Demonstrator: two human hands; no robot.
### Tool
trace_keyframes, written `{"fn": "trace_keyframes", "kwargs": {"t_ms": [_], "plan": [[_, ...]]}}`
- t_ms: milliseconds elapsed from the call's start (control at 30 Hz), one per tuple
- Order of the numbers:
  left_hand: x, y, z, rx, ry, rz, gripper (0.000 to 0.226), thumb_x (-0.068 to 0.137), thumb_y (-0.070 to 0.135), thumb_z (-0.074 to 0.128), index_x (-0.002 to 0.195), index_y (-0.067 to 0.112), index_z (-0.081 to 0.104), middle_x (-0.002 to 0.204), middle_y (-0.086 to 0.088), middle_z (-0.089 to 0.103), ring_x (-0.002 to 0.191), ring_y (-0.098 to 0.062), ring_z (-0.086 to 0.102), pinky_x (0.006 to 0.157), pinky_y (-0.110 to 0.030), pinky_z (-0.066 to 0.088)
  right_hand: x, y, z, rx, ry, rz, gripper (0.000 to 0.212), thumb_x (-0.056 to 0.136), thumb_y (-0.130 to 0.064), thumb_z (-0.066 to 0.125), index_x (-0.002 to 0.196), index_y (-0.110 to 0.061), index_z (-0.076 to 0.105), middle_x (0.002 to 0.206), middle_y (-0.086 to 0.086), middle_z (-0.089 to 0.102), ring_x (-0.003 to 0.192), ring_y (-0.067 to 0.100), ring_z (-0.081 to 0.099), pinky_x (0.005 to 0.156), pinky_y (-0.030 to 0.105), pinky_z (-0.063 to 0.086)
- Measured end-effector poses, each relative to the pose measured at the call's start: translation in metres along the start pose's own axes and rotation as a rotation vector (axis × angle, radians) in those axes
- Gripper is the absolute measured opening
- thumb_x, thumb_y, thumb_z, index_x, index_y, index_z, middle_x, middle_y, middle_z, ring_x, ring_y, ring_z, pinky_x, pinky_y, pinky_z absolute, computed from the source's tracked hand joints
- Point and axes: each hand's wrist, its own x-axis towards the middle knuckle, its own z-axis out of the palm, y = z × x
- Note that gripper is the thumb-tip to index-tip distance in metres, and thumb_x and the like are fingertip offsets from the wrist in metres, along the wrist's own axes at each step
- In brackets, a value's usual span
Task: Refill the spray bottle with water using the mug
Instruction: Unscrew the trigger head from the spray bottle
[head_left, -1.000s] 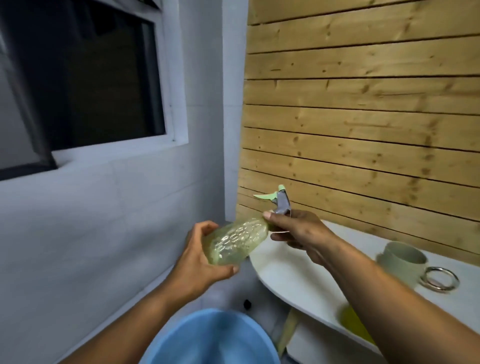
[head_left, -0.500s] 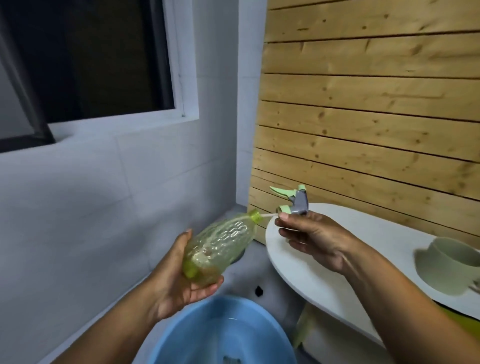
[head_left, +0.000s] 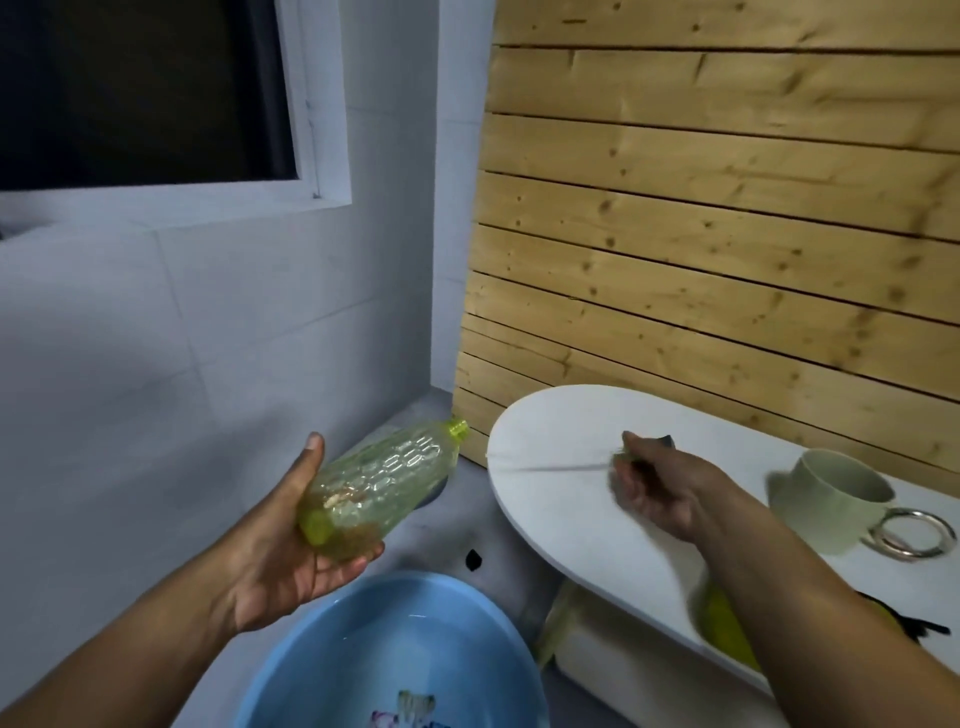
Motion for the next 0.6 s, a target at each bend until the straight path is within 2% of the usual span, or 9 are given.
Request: {"fn": "trace_keyframes", "kwargs": {"t_ms": [67,167,200,267,333,400,467,533,600], "plan": [[-0.001,0.0,0.003,-0.049,-0.029,0.012,0.078,0.076,0.079,0.055,0.12,0.016,0.07,0.105,-0.017,0.077,0.079,-0.036,0.075,0.065,-0.041,0.065,0.006,0.006,-0.007,-0.064,0.074,-0.03,0.022,0.083,-0.014,0.076,0.095,-0.008,0.059,0.078,0.01,0.058,0.061,0.016,0.055,0.047,0.024,0.055],[-0.004,0.001,0.007,-0.097,-0.081,0.035,0.075,0.079,0.075,0.055,0.125,0.017,0.069,0.117,-0.019,0.075,0.09,-0.038,0.074,0.075,-0.047,0.062,0.009,0.011,-0.011,-0.216,0.181,-0.091,0.032,0.077,-0.015,0.082,0.101,-0.001,0.065,0.083,0.014,0.064,0.058,0.018,0.058,0.068,0.036,0.062],[-0.005,0.001,0.009,-0.107,-0.106,0.044,0.074,0.079,0.074,0.055,0.126,0.017,0.068,0.12,-0.019,0.074,0.093,-0.039,0.074,0.077,-0.048,0.062,0.009,0.012,-0.011,-0.257,0.21,-0.105,0.036,0.077,-0.015,0.083,0.103,0.001,0.065,0.084,0.015,0.064,0.056,0.018,0.058,0.07,0.037,0.062],[-0.007,0.001,0.011,-0.129,-0.151,0.061,0.071,0.08,0.07,0.056,0.126,0.017,0.068,0.122,-0.02,0.073,0.094,-0.039,0.074,0.078,-0.05,0.061,0.009,0.013,-0.011,-0.336,0.255,-0.119,0.038,0.077,-0.016,0.083,0.104,0.003,0.065,0.082,0.015,0.063,0.052,0.017,0.056,0.057,0.029,0.061],[-0.009,0.0,0.013,-0.151,-0.191,0.081,0.069,0.081,0.067,0.056,0.125,0.016,0.068,0.122,-0.021,0.072,0.094,-0.041,0.075,0.079,-0.052,0.06,0.009,0.013,-0.012,-0.396,0.274,-0.117,0.037,0.076,-0.017,0.084,0.1,0.003,0.065,0.078,0.016,0.063,0.05,0.017,0.055,0.043,0.02,0.053],[-0.01,0.0,0.013,-0.177,-0.218,0.088,0.068,0.081,0.065,0.056,0.125,0.014,0.067,0.122,-0.023,0.072,0.094,-0.042,0.075,0.078,-0.055,0.06,0.007,0.011,-0.014,-0.454,0.275,-0.11,0.036,0.075,-0.018,0.085,0.096,0.004,0.067,0.074,0.016,0.064,0.049,0.017,0.056,0.043,0.019,0.051],[-0.011,0.0,0.012,-0.195,-0.241,0.097,0.069,0.079,0.062,0.06,0.127,0.012,0.066,0.122,-0.024,0.071,0.096,-0.044,0.074,0.078,-0.057,0.06,0.008,0.008,-0.016,-0.487,0.288,-0.105,0.035,0.074,-0.019,0.085,0.093,0.005,0.067,0.07,0.017,0.063,0.046,0.019,0.057,0.054,0.026,0.056],[-0.012,0.0,0.011,-0.196,-0.28,0.103,0.08,0.068,0.059,0.08,0.13,0.011,0.065,0.126,-0.025,0.069,0.105,-0.045,0.072,0.079,-0.059,0.06,0.007,0.003,-0.02,-0.52,0.313,-0.133,0.038,0.076,-0.028,0.082,0.087,0.004,0.065,0.065,0.018,0.066,0.048,0.026,0.064,0.068,0.039,0.061],[-0.011,0.0,0.007,-0.196,-0.324,0.094,0.107,0.039,0.049,0.101,0.131,0.008,0.066,0.13,-0.024,0.067,0.112,-0.044,0.069,0.08,-0.059,0.06,0.005,-0.007,-0.024,-0.646,0.333,-0.156,0.049,0.074,-0.045,0.079,0.079,0.002,0.064,0.065,0.018,0.071,0.06,0.033,0.073,0.076,0.048,0.061]]}}
